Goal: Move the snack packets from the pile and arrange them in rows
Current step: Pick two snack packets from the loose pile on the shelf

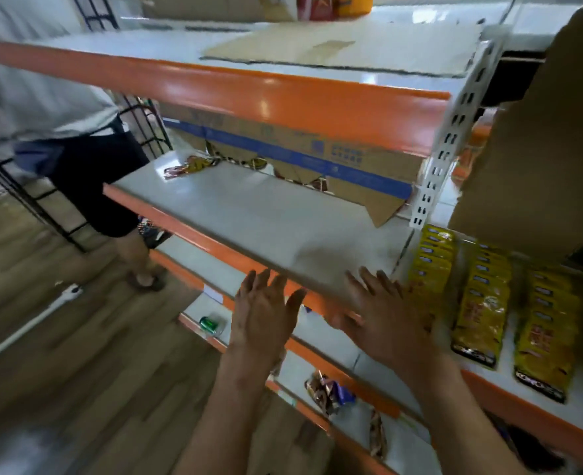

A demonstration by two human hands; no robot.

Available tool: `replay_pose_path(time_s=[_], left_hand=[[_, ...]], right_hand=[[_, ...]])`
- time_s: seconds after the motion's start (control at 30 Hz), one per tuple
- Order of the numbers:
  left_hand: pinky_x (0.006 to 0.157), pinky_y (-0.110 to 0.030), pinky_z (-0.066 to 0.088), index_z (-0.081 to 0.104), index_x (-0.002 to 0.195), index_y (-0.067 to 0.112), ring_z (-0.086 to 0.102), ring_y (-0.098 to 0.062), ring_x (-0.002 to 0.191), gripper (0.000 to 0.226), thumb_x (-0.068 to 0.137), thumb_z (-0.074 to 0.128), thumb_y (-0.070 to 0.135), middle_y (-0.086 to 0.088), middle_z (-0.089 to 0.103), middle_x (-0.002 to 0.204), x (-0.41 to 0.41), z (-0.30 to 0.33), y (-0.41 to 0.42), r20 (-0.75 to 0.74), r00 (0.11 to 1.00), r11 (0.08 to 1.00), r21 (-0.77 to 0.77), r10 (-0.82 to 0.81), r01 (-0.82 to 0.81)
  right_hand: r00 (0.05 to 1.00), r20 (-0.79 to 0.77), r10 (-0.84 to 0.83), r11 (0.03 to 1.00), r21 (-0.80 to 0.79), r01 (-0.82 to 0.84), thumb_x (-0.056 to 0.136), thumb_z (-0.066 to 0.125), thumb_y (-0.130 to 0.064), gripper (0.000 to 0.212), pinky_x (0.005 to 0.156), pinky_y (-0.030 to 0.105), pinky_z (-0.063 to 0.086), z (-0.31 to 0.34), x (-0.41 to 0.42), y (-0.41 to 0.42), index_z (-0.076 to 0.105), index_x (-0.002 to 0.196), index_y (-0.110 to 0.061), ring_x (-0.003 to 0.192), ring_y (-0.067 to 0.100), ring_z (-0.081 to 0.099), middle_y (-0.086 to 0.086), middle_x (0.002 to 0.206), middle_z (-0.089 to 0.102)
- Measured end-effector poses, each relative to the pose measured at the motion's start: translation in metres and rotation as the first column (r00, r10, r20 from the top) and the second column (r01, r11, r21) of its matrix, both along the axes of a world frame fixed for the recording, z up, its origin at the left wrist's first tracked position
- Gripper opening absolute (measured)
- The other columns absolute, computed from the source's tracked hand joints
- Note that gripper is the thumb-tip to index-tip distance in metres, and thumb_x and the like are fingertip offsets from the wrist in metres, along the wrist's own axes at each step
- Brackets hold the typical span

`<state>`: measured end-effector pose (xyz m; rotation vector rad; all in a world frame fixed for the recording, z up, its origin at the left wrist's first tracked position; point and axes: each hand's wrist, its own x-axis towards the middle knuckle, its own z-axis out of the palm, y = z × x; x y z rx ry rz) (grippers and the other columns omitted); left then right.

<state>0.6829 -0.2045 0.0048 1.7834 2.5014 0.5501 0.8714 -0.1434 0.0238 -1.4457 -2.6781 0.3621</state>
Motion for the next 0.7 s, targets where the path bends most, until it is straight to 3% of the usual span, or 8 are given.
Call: replay_pose_path(time_s=[0.03, 0.1, 0.17, 0.4, 0.7], left_hand=[[0.101, -0.049, 0.050, 0.073, 0.114, 0.007, 0.065, -0.038, 0.111, 0.065, 0.089, 0.037, 0.055, -0.024, 0.070, 0.113, -0.015, 0.000, -0.004, 0.005, 1.000, 1.000, -0.009, 0.015, -0.015], [0.109, -0.049, 0.041, 0.066, 0.126, 0.010, 0.056, -0.039, 0.126, 0.074, 0.088, 0.030, 0.061, -0.023, 0.063, 0.128, -0.047, 0.000, -0.012, -0.001, 0.999, 0.998, -0.036, 0.049, -0.049], [0.112, -0.049, 0.036, 0.062, 0.133, 0.013, 0.049, -0.037, 0.133, 0.074, 0.089, 0.031, 0.063, -0.020, 0.059, 0.136, -0.076, -0.001, -0.021, -0.001, 0.997, 0.996, -0.039, 0.078, -0.078], [0.117, -0.044, 0.027, 0.046, 0.146, 0.021, 0.032, -0.028, 0.145, 0.060, 0.097, 0.046, 0.056, -0.007, 0.045, 0.152, -0.152, -0.001, -0.051, -0.016, 0.985, 0.978, -0.117, 0.173, -0.173], [0.108, -0.038, 0.037, 0.048, 0.141, 0.034, 0.042, -0.021, 0.132, 0.049, 0.097, 0.046, 0.054, 0.003, 0.052, 0.140, -0.210, 0.001, -0.067, 0.031, 0.948, 0.944, -0.110, 0.316, -0.310]], right_hand=[[1.000, -0.022, 0.012, 1.000, 0.020, -0.011, 0.083, 0.042, -0.058, 0.071, 0.100, 0.057, 0.044, -0.002, -0.016, -0.003, 0.056, 0.138, -0.015, 0.124, 0.043, 0.054, 0.017, 0.140, 0.055], [0.999, -0.023, 0.041, 0.999, 0.010, -0.041, 0.091, 0.045, -0.056, 0.070, 0.115, 0.050, 0.026, -0.004, -0.052, -0.013, 0.034, 0.152, -0.023, 0.144, 0.035, 0.032, 0.010, 0.158, 0.033], [0.998, -0.020, 0.065, 0.998, -0.015, -0.065, 0.094, 0.047, -0.056, 0.074, 0.120, 0.045, 0.013, -0.008, -0.080, -0.017, 0.017, 0.156, -0.028, 0.150, 0.029, 0.013, 0.004, 0.164, 0.016], [0.980, -0.042, 0.193, 0.979, -0.059, -0.195, 0.097, 0.043, -0.054, 0.076, 0.123, 0.045, 0.007, -0.005, -0.162, -0.028, 0.008, 0.158, -0.026, 0.152, 0.028, 0.002, 0.002, 0.166, 0.003], [0.946, -0.060, 0.318, 0.940, -0.113, -0.323, 0.095, 0.050, -0.054, 0.077, 0.122, 0.043, 0.013, -0.015, -0.247, -0.012, 0.013, 0.157, -0.026, 0.152, 0.028, 0.007, 0.005, 0.165, 0.008]])
